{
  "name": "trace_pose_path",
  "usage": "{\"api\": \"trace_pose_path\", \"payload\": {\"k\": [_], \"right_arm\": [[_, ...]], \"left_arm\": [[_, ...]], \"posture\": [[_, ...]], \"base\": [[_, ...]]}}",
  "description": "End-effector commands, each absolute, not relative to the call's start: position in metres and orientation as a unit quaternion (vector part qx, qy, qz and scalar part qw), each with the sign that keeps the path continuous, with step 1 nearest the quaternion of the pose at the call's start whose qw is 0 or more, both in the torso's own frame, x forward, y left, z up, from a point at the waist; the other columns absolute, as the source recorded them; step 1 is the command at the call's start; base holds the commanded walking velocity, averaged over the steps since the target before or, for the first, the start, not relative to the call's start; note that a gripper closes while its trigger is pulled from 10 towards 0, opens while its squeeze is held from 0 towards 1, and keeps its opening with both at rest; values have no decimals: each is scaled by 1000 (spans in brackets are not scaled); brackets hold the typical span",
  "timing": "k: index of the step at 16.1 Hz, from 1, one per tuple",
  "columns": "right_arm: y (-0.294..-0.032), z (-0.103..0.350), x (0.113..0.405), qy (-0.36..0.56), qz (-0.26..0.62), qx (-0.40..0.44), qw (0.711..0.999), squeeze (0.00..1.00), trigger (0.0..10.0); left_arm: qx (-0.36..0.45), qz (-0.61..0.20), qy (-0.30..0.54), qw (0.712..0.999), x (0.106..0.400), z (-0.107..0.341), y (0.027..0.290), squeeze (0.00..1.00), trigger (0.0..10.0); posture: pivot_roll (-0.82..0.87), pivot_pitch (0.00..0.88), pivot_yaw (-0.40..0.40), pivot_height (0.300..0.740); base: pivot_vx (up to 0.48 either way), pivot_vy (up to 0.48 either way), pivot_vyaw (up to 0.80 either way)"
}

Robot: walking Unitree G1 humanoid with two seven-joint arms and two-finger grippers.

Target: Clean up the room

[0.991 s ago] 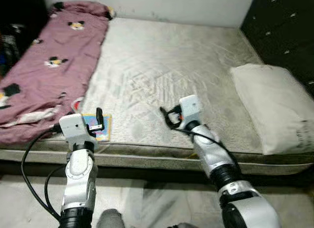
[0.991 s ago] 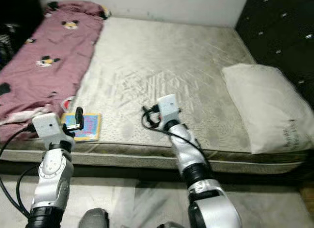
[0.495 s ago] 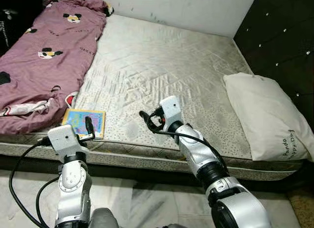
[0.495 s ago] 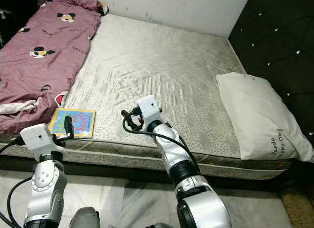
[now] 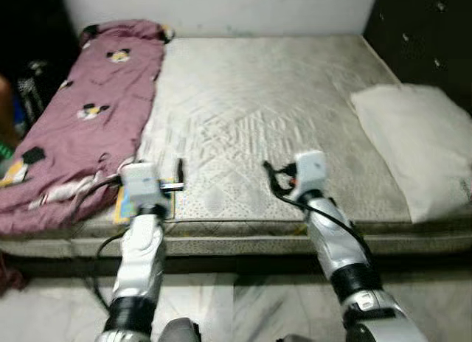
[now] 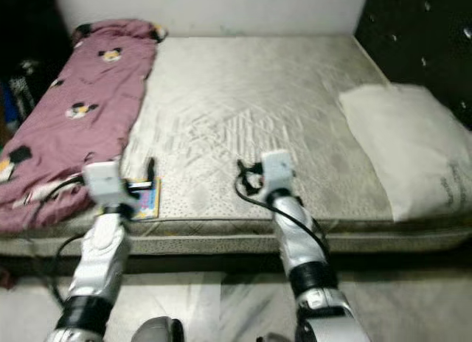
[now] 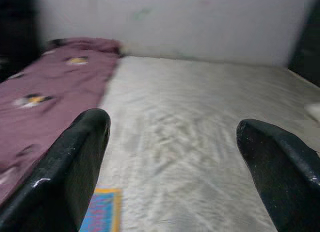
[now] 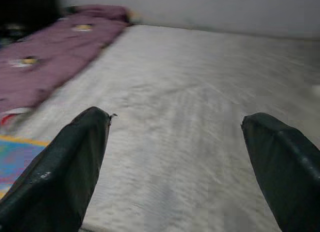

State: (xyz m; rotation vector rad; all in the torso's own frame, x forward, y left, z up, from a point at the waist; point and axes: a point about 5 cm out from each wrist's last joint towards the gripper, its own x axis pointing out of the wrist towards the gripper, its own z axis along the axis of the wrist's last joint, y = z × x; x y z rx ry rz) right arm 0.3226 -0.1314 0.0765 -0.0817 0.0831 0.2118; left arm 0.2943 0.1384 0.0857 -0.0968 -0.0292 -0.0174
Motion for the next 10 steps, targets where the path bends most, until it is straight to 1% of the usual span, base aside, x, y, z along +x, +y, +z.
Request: {"api": "trace_pose_path", "payload": {"k": [1, 5, 7, 8, 10], "right_arm": [[-130, 84, 322, 16, 97, -46, 994, 0, 10000], [-122, 96, 315, -18, 112, 18, 993, 0, 10000], [-121, 101, 316, -24, 121, 5, 992, 0, 10000], [-121, 105, 316, -31, 126, 22, 991, 0, 10000], [-121, 107, 316, -39, 125, 31, 991, 0, 10000]], "left_arm": [[-39, -19, -11, 999, 297, 87, 137, 0, 10000], [-40, -22, -18, 999, 301, 92, 140, 0, 10000], [-43, -13, -20, 999, 302, 95, 146, 0, 10000], [-38, -13, -28, 999, 303, 99, 148, 0, 10000], [-29, -9, -33, 999, 303, 101, 154, 0, 10000]], "posture": [[-145, 0, 108, 740], [-136, 0, 104, 740], [-127, 0, 105, 740], [-123, 0, 103, 740], [-114, 0, 99, 740]], "base": [[0, 0, 0], [0, 0, 0], [0, 0, 0], [0, 0, 0], [0, 0, 0]]}}
